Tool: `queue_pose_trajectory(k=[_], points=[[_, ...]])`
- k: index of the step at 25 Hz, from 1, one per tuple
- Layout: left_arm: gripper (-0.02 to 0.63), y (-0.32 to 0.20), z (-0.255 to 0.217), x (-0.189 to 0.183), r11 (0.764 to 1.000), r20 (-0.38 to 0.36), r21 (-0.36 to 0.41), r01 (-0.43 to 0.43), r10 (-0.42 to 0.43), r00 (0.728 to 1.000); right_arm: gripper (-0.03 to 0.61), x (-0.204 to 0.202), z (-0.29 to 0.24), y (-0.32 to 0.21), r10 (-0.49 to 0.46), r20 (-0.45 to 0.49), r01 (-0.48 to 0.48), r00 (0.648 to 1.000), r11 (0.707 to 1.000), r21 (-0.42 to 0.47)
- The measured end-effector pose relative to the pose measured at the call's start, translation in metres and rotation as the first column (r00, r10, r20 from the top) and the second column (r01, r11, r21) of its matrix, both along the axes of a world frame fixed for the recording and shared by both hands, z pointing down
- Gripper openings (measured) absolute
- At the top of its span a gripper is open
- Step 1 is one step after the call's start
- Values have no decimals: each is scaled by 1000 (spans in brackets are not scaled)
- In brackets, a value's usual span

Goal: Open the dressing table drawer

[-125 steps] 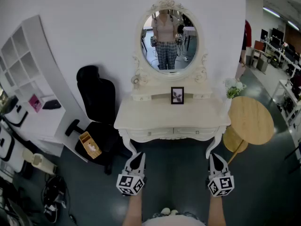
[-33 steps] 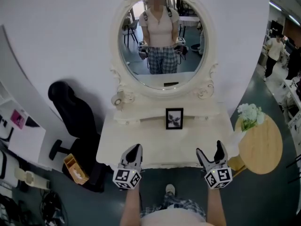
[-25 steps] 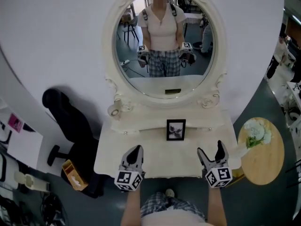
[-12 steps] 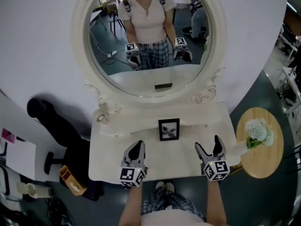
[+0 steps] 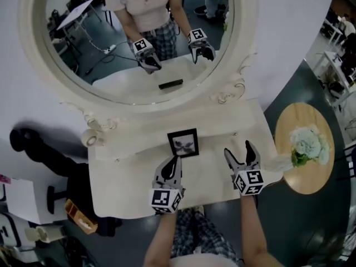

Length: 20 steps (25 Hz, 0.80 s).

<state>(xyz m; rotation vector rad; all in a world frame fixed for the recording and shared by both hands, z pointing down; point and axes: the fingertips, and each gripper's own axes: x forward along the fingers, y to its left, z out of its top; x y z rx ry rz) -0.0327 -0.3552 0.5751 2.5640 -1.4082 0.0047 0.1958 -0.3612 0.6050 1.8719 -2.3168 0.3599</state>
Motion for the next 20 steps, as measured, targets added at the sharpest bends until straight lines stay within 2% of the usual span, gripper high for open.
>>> queue_pose_trajectory(k=[8, 15, 20], points=[[28, -8, 24, 47, 997, -8, -24, -67, 66, 998, 316, 19, 39, -35, 57, -12, -58, 998, 995, -77], [28, -11, 33, 67, 995, -10, -39, -97, 96, 995, 251, 32, 64, -49, 89, -85, -102, 992, 982, -161], [28, -8, 40, 71, 994, -10, -50, -99, 99, 995, 207, 33, 77, -56, 76, -126, -102, 989, 970, -221]])
